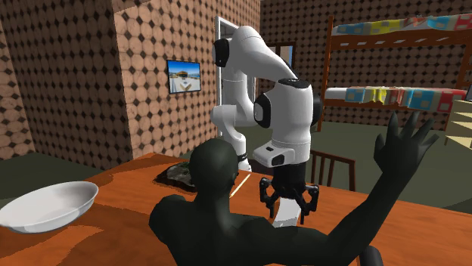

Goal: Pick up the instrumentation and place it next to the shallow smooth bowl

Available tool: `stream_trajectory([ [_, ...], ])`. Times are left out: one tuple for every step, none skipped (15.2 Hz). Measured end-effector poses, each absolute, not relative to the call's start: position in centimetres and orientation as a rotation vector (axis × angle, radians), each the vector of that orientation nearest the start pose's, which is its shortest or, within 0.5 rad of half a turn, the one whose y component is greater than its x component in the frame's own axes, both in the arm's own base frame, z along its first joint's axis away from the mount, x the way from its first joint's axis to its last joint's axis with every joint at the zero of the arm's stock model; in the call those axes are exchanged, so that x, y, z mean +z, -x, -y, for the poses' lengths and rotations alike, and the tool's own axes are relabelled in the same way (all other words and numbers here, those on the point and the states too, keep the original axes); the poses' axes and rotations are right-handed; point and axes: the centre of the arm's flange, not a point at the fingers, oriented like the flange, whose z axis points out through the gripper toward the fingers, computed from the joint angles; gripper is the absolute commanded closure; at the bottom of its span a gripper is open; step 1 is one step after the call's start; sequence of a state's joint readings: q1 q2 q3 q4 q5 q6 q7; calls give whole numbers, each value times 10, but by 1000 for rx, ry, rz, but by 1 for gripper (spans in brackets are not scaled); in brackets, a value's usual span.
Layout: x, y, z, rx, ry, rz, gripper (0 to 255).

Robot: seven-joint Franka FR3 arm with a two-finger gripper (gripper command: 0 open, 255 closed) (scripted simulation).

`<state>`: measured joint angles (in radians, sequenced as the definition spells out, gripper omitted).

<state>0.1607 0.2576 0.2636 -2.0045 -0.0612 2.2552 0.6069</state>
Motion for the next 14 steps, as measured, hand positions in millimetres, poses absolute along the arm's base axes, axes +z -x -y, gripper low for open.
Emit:
stream_trajectory([
  [334, -546, -239, 11, 3115, -238, 255],
  [334, -546, -239, 11, 3115, -238, 255],
  [334, -546, -239, 10, 3115, -238, 255],
  [336, -546, -239, 11, 3115, -238, 255],
  [340, -545, -240, 11, 3115, -237, 255],
  [344, -545, -240, 11, 3115, -237, 255],
  [349, -546, -240, 11, 3115, -237, 255],
  [354, -546, -240, 11, 3115, -238, 255],
  [359, -545, -240, 11, 3115, -237, 255],
  [365, -547, -240, 10, 3115, -237, 255],
  [370, -547, -239, 11, 3115, -237, 255],
  [375, -545, -239, 11, 3115, -238, 255],
  [380, -545, -238, 11, 3115, -237, 255],
  [386, -546, -238, 11, 3115, -237, 255],
])
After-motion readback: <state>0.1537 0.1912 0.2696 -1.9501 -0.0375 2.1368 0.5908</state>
